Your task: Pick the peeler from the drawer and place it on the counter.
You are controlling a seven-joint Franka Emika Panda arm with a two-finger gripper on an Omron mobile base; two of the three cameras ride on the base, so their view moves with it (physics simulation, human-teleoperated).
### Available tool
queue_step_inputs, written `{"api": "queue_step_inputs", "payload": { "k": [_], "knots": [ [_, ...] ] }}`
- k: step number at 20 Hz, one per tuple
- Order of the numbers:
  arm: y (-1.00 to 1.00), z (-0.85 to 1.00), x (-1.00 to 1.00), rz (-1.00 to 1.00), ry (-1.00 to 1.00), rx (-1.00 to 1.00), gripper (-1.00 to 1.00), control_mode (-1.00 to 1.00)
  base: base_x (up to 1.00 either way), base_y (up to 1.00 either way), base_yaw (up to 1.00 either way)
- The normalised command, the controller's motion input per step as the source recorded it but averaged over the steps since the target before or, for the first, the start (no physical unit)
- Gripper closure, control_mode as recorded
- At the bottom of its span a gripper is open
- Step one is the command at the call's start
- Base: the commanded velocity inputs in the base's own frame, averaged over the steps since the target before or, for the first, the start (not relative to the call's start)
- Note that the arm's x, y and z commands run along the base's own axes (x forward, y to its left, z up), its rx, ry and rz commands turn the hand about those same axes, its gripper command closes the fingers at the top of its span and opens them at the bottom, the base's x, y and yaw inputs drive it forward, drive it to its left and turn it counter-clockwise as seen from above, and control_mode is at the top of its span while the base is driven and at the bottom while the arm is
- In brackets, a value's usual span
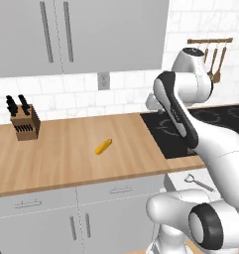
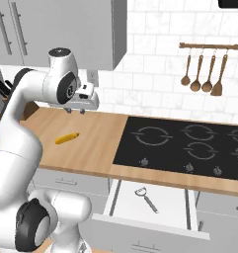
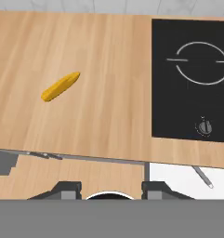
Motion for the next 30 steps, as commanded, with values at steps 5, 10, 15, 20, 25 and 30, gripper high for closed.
{"api": "queue_step_inputs", "payload": {
  "k": [5, 10, 15, 20, 25, 30],
  "knots": [
    [-0.32, 0.0, -0.47, -0.02, -0.02, 0.0, -1.0, -1.0, 0.0, 0.0, 0.0],
    [-0.64, -0.21, -1.0, -0.07, 0.0, 0.01, -1.0, -1.0, 0.0, 0.0, 0.0],
    [-0.93, -0.57, -0.48, -0.04, 0.02, 0.0, -1.0, -1.0, 0.0, 0.0, 0.0],
    [-1.0, -0.56, 0.0, 0.0, 0.05, 0.0, -1.0, -1.0, 0.0, 0.0, 0.0],
    [-0.96, -0.62, 0.09, 0.0, 0.06, 0.0, -1.0, -1.0, 0.0, 0.0, 0.0],
    [-0.97, -0.53, 0.17, 0.0, 0.06, 0.03, -1.0, -1.0, 0.0, 0.0, 0.0]
  ]
}}
